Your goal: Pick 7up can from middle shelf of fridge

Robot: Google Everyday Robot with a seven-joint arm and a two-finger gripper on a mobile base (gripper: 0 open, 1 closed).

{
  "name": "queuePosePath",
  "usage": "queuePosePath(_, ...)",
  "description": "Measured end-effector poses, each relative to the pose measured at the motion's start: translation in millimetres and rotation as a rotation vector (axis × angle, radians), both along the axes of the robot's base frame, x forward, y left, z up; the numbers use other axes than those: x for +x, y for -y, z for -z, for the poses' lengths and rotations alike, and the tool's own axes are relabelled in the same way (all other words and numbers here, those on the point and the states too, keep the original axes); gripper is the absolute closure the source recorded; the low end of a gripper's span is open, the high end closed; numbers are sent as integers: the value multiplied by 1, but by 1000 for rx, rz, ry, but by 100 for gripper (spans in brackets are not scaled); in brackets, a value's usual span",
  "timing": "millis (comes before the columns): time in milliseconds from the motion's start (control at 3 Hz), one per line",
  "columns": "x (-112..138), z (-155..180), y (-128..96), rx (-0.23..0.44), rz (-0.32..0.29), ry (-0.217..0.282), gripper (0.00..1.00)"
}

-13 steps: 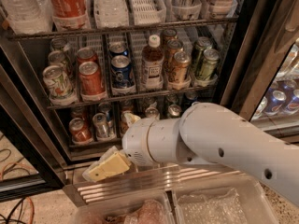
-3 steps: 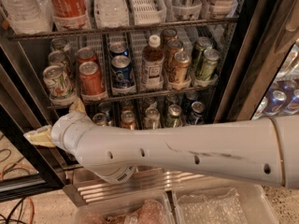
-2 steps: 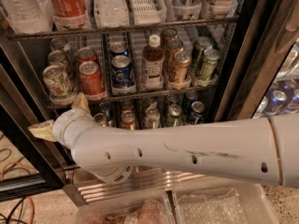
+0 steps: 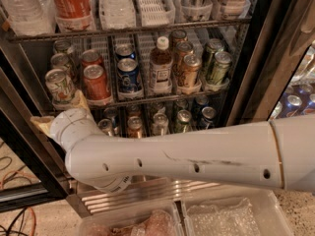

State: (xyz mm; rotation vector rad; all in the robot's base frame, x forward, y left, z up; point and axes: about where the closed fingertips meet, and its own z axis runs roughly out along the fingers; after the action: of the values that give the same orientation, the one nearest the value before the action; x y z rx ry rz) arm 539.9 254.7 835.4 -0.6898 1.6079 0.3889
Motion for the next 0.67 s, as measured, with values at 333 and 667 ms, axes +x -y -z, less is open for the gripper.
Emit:
queuePosePath(333, 4, -3, -4, 16, 8, 14, 26)
queuePosePath(667, 5, 1, -10, 33, 10, 9, 26)
